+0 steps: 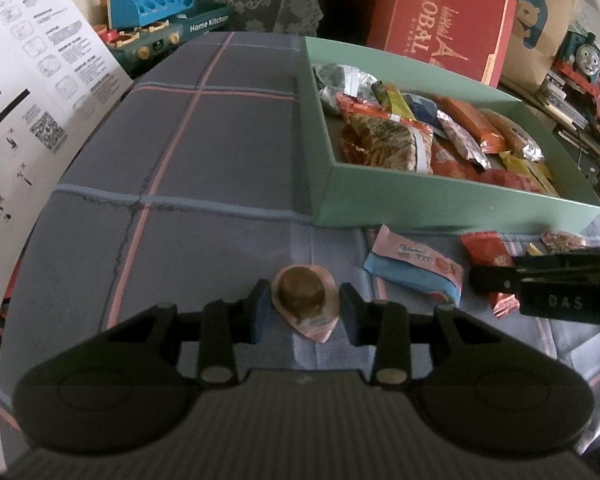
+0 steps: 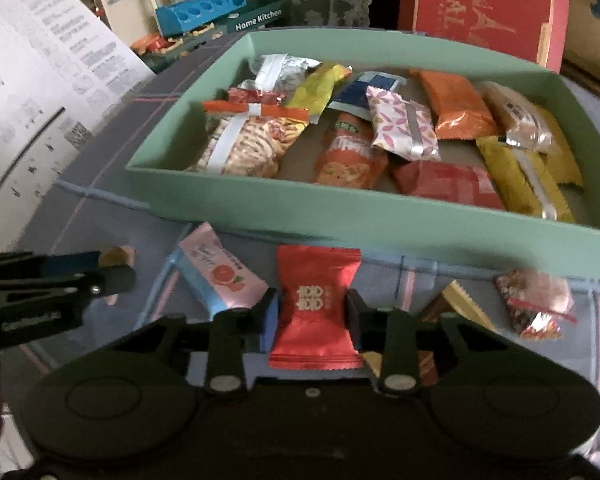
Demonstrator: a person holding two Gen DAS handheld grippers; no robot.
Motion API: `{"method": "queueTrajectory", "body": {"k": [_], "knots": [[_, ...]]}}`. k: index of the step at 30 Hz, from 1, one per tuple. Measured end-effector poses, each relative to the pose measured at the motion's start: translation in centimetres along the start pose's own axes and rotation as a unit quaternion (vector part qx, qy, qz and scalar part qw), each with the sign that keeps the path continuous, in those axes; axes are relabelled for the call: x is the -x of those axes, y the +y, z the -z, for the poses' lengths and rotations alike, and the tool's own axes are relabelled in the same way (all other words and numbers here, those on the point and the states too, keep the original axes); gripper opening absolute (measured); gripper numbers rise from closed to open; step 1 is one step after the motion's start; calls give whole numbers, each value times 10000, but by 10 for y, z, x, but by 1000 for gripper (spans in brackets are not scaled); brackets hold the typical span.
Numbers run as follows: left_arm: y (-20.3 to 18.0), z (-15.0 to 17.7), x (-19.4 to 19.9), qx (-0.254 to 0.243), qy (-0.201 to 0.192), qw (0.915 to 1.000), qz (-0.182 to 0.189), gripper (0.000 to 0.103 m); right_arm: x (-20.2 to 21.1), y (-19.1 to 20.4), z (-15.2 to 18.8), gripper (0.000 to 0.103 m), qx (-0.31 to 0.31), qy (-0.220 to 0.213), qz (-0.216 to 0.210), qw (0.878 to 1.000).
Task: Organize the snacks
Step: 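Grasp wrapped chocolate ball with left gripper while right grasps small red candy, then place chocolate ball in box with left gripper while right places red candy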
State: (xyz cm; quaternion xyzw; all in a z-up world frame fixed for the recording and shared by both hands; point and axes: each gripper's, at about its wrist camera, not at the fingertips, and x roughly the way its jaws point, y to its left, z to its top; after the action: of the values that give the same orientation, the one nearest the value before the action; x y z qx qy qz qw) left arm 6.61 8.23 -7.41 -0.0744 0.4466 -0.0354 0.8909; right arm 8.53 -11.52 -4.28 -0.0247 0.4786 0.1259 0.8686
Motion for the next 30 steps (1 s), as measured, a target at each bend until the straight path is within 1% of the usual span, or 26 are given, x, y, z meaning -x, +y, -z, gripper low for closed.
{"method": "queueTrajectory", "body": {"k": [2, 8, 13, 18, 22, 25, 27, 30], "knots": [[-1, 0, 2, 29, 23, 10000, 77, 36, 5, -5, 2, 31, -110, -13, -81, 9999], [-19, -7, 17, -178, -54, 9995, 269, 36, 30, -25, 11, 31, -468, -144, -298, 9984], [-39, -29, 29, -381, -233, 9980, 445, 36, 56, -44, 12, 31, -798, -413, -469, 9949], [-68, -60, 29, -609, -335, 9953, 678, 36, 81, -65, 2, 31, -1064, -764, -582, 9897], [-93, -85, 14, -796, -280, 9931, 812, 37, 87, -82, -10, 31, -1225, -960, -556, 9862], [-109, -103, -9, -811, -66, 9924, 919, 36, 86, -93, -19, 31, -1296, -1051, -492, 9848], [-116, -110, -24, -857, 60, 9922, 909, 36, 84, -100, -25, 31, -1326, -1082, -465, 9841], [-122, -116, -46, -966, 260, 9919, 779, 36, 76, -107, -33, 31, -1380, -1080, -458, 9834]]}}
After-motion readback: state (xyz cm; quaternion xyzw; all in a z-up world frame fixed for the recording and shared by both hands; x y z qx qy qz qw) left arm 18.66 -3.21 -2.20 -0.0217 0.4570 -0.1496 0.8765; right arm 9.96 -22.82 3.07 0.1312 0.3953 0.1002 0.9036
